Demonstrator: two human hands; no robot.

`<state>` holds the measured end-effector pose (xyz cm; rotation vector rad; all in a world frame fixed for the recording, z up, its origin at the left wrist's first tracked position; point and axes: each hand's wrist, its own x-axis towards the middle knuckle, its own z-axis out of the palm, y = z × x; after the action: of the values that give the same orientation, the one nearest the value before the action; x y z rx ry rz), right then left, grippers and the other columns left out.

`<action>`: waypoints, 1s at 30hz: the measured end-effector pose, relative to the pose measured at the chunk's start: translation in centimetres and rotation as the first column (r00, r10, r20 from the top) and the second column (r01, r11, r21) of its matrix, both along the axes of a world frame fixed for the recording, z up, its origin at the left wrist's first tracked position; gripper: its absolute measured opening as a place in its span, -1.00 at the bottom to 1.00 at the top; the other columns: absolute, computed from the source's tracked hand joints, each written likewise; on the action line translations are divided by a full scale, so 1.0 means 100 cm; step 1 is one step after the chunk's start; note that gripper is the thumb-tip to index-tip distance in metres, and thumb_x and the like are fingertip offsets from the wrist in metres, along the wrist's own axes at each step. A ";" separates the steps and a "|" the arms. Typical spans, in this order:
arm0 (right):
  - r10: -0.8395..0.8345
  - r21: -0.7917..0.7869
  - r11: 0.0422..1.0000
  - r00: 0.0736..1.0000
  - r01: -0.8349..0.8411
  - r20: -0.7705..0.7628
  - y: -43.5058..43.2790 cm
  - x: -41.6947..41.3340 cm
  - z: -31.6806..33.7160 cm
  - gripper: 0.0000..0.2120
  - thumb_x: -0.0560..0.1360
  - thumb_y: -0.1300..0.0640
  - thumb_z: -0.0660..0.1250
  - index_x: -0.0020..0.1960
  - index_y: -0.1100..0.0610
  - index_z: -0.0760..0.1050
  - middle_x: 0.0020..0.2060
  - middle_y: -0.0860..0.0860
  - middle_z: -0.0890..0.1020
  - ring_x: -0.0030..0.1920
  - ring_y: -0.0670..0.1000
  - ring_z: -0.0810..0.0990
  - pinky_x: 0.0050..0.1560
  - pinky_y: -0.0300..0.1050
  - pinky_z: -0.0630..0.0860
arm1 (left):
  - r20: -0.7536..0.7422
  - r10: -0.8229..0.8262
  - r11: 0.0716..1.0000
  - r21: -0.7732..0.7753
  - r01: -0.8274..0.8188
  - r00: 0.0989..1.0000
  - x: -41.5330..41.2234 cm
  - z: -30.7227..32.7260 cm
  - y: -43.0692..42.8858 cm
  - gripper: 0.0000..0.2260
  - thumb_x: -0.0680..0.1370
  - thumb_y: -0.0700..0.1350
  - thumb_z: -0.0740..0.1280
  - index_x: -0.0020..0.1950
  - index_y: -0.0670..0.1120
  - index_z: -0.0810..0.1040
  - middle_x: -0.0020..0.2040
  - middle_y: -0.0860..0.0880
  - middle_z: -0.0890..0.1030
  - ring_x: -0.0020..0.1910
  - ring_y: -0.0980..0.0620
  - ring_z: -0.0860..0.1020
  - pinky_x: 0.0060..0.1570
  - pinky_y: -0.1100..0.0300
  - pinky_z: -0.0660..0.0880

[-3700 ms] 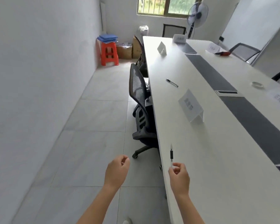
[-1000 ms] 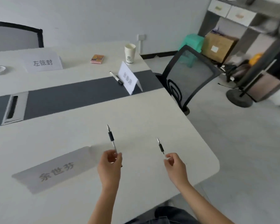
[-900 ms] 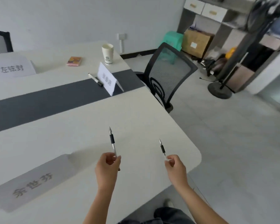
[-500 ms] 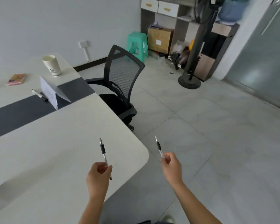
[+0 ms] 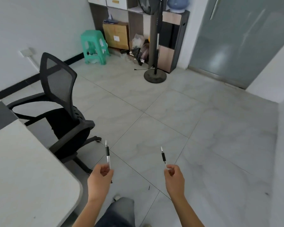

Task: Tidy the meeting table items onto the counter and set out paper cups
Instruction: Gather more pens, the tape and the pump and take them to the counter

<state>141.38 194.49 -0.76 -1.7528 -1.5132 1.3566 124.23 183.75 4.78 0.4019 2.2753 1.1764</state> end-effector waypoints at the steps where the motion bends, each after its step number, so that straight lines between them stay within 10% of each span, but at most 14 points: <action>1: -0.006 0.000 1.000 1.000 0.006 -0.003 0.010 0.000 0.000 -0.94 0.51 0.22 0.21 -0.06 0.08 0.39 -0.32 -0.09 0.49 -0.32 -0.10 0.45 -0.32 -0.30 0.36 | -0.001 -0.004 1.000 -0.006 0.004 1.000 -0.001 -0.001 0.011 -0.91 0.48 -0.29 0.31 -0.07 -0.13 0.48 -0.26 0.04 0.53 -0.31 0.14 0.47 -0.35 0.36 0.31; 17: 0.109 0.126 0.985 0.993 -0.115 0.054 0.284 -0.152 0.023 -0.88 0.52 0.19 0.21 -0.14 0.00 0.37 -0.36 -0.08 0.49 -0.36 -0.08 0.43 -0.31 -0.23 0.35 | 0.000 0.106 0.990 0.094 -0.105 0.994 -0.168 -0.010 0.290 -0.92 0.48 -0.25 0.33 -0.07 -0.13 0.47 -0.20 -0.09 0.56 -0.24 -0.07 0.52 -0.16 0.13 0.40; 30: 0.285 0.102 0.952 0.958 -0.288 0.043 0.494 -0.322 0.012 -0.91 0.52 0.23 0.20 -0.11 0.06 0.40 -0.33 -0.09 0.50 -0.34 -0.10 0.45 -0.31 -0.29 0.36 | 0.071 0.271 0.954 0.109 -0.278 0.960 -0.302 -0.020 0.466 -0.93 0.48 -0.29 0.31 -0.05 -0.20 0.49 -0.30 -0.04 0.51 -0.38 0.04 0.48 -0.39 0.28 0.33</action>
<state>109.14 243.88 0.45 -1.5364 -1.8776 1.3594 94.05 230.38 2.81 0.0938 2.2721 1.4452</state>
